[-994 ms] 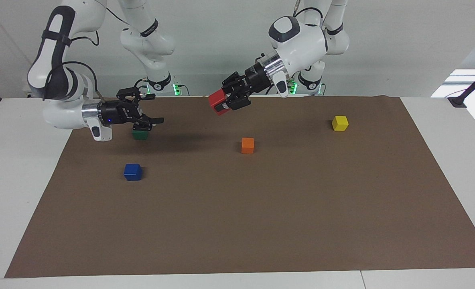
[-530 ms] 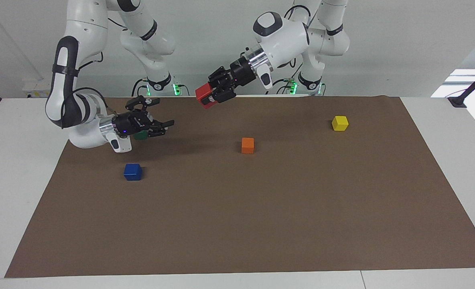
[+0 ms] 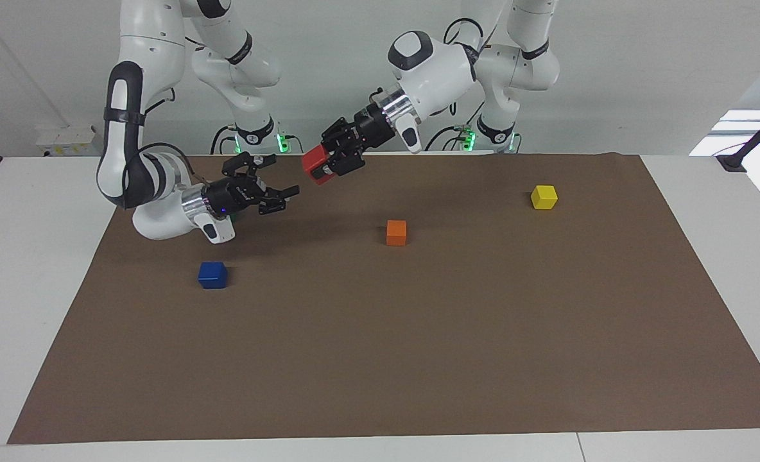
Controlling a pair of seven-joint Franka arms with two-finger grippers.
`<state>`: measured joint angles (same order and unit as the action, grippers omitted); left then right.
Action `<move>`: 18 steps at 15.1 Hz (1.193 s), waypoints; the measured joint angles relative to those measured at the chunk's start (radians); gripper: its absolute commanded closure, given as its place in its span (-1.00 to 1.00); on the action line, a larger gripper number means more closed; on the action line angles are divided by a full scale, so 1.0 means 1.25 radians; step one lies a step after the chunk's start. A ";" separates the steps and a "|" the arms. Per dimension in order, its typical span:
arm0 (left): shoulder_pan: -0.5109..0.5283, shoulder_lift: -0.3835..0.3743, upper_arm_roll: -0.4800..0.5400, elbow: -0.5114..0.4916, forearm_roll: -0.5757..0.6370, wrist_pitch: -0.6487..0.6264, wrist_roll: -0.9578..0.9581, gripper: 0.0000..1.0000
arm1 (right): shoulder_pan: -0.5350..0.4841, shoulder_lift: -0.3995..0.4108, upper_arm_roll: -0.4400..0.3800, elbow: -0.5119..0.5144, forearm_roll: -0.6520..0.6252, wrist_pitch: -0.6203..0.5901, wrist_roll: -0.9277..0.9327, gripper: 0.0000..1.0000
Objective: Transfer red block to right arm and stack on blue block
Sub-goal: 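Carry the red cube toward the center while the right gripper reaches it, then close the right gripper on the red cube beside the left gripper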
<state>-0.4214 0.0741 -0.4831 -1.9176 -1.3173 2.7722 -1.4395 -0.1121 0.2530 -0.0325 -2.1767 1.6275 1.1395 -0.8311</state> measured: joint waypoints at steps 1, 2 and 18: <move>-0.010 0.014 0.000 0.006 0.000 0.012 0.000 1.00 | 0.007 0.000 0.000 -0.003 0.000 0.001 0.016 -1.00; -0.019 0.027 0.000 0.013 0.000 0.027 0.000 1.00 | 0.014 0.000 0.000 -0.007 0.000 0.007 0.024 -1.00; -0.067 0.114 0.000 0.056 0.000 0.127 0.001 1.00 | 0.059 0.000 0.002 -0.021 0.049 0.052 0.027 -0.15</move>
<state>-0.5051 0.2160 -0.4827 -1.8478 -1.3170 2.9313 -1.4377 -0.0388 0.2529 -0.0300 -2.2025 1.6883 1.2041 -0.7973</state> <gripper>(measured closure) 0.449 0.101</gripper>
